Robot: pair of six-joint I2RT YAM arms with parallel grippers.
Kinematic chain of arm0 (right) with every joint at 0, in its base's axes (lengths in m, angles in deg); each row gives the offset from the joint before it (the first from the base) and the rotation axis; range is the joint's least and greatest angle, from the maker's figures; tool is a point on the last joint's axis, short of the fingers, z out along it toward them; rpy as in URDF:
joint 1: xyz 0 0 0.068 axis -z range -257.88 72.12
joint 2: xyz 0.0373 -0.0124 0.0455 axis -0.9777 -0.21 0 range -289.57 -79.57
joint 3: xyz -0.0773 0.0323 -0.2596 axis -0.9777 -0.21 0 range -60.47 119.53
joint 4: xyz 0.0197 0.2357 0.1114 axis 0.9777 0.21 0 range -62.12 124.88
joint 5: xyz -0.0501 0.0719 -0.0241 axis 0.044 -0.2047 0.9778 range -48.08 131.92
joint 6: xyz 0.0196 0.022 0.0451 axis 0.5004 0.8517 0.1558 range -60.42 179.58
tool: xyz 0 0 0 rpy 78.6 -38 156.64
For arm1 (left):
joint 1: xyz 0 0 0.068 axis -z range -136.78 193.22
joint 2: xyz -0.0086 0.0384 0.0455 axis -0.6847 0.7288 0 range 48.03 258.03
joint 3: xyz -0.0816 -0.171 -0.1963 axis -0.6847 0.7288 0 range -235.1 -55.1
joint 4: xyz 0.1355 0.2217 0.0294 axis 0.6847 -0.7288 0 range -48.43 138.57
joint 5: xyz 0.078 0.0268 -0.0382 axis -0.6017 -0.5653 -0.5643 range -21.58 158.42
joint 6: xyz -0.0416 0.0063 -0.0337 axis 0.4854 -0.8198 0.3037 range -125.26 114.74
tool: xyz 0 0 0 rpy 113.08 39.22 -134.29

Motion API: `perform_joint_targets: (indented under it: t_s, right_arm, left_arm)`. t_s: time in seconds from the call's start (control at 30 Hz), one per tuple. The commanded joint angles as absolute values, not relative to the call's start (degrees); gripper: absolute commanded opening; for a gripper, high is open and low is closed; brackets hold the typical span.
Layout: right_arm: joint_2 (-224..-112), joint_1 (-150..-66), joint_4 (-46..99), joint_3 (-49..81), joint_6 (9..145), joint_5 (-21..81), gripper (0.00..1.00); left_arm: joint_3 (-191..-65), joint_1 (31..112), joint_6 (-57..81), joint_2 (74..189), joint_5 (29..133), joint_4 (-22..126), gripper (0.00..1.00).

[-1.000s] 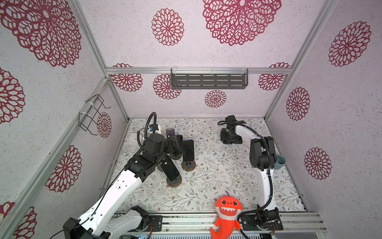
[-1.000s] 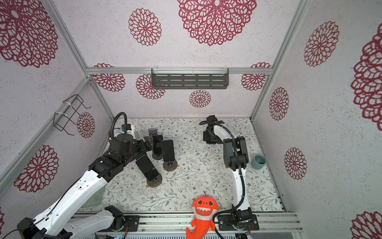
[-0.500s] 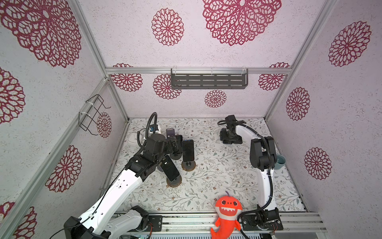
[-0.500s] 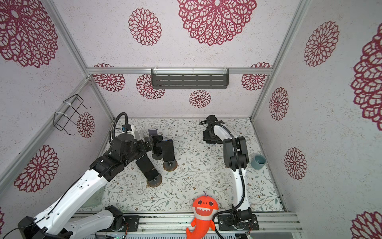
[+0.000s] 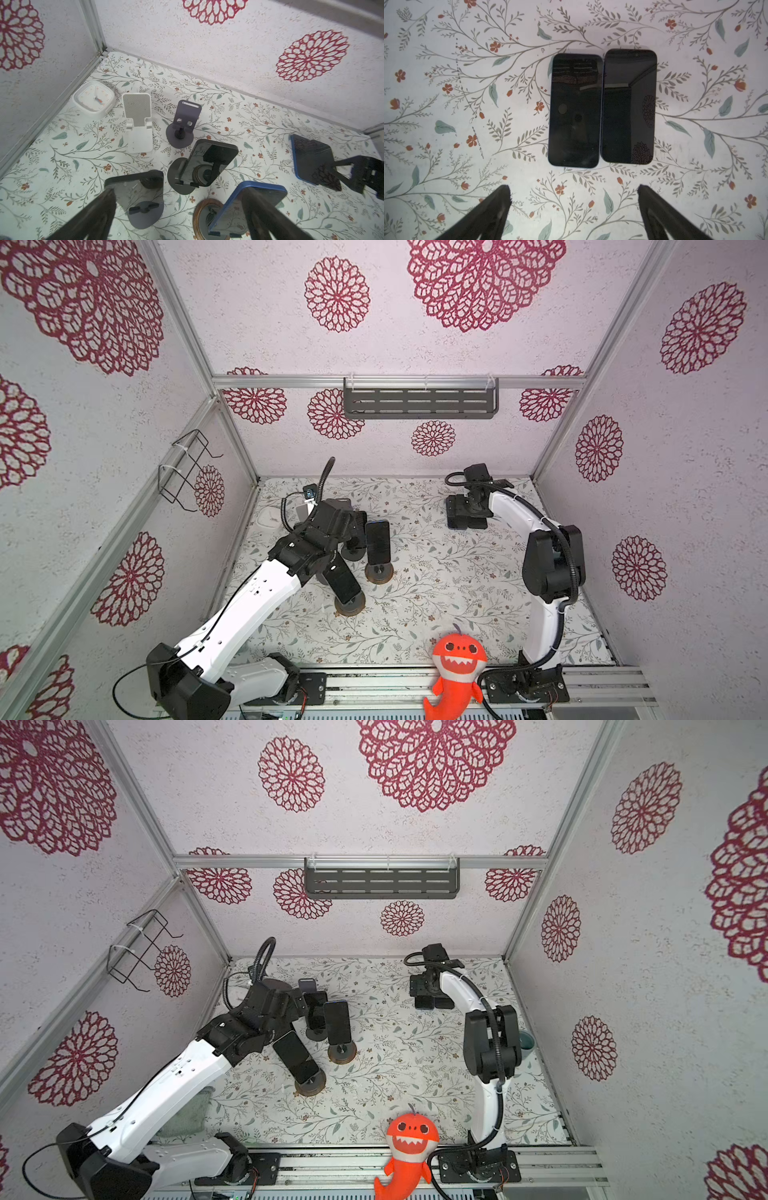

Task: Remove the phone from the phone stand

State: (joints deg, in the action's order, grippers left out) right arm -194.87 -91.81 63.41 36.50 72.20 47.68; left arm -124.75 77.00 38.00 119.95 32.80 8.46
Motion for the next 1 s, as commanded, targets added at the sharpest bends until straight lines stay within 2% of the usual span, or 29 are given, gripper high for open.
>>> perform_joint_targets:
  t_s: [0.0, 0.3, 0.97]
  right_arm:
    - [-191.6, -91.9, 62.6, 34.7, 71.1, 47.4, 0.99]
    - [-189.2, -91.5, 59.8, 31.3, 70.0, 47.0, 0.99]
    - [-189.5, -91.5, 59.2, 31.2, 70.4, 46.4, 0.99]
  left_arm:
    - [-125.8, 77.4, 42.1, 121.4, 27.4, 4.4, 0.98]
    - [-123.2, 77.0, 42.1, 122.9, 26.2, 5.5, 0.98]
    - [-118.8, 69.8, 40.4, 126.4, 32.9, 10.7, 0.98]
